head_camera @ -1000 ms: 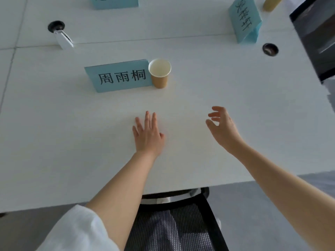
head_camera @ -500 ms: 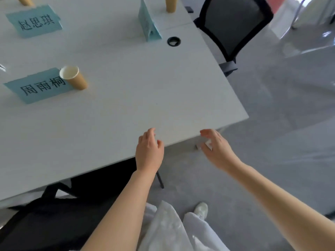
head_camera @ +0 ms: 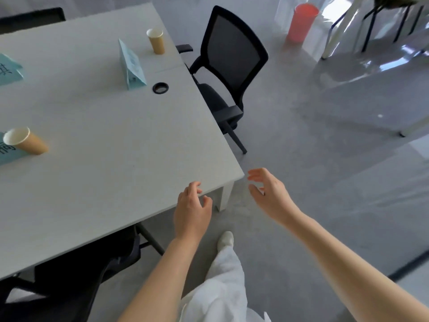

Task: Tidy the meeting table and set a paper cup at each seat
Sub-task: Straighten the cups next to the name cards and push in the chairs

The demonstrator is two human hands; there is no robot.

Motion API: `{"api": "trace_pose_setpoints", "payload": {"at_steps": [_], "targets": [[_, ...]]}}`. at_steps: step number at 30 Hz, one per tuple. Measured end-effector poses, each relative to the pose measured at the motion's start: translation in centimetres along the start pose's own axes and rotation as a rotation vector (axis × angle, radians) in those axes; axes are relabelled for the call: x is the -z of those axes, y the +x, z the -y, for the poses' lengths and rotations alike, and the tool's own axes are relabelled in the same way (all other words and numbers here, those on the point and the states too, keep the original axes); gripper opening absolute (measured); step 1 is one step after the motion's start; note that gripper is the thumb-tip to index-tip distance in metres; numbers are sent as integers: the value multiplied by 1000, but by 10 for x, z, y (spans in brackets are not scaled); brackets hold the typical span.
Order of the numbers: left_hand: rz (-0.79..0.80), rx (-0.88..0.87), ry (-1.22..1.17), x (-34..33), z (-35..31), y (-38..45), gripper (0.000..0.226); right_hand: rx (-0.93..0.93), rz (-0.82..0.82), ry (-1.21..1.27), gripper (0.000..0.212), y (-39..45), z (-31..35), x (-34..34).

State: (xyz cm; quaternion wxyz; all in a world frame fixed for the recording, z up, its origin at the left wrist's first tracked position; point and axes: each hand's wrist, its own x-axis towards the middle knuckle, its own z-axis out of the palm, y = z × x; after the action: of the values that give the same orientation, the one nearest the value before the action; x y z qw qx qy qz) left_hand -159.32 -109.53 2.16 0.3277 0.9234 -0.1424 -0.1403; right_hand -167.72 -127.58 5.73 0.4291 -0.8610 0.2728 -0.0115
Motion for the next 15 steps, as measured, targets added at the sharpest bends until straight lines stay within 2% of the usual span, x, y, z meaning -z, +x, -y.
{"api": "trace_pose_setpoints", "payload": {"at_steps": [6,12,15], "targets": [[-58,47,-32,-27,-43,72,35,93,88,-97,27,81,-2,39],[-70,180,-50,-42,-89,157,41,190,213,-245,24,191,12,83],[-97,195,-38,-45,-110,195,41,217,235,-234,24,241,16,99]]}}
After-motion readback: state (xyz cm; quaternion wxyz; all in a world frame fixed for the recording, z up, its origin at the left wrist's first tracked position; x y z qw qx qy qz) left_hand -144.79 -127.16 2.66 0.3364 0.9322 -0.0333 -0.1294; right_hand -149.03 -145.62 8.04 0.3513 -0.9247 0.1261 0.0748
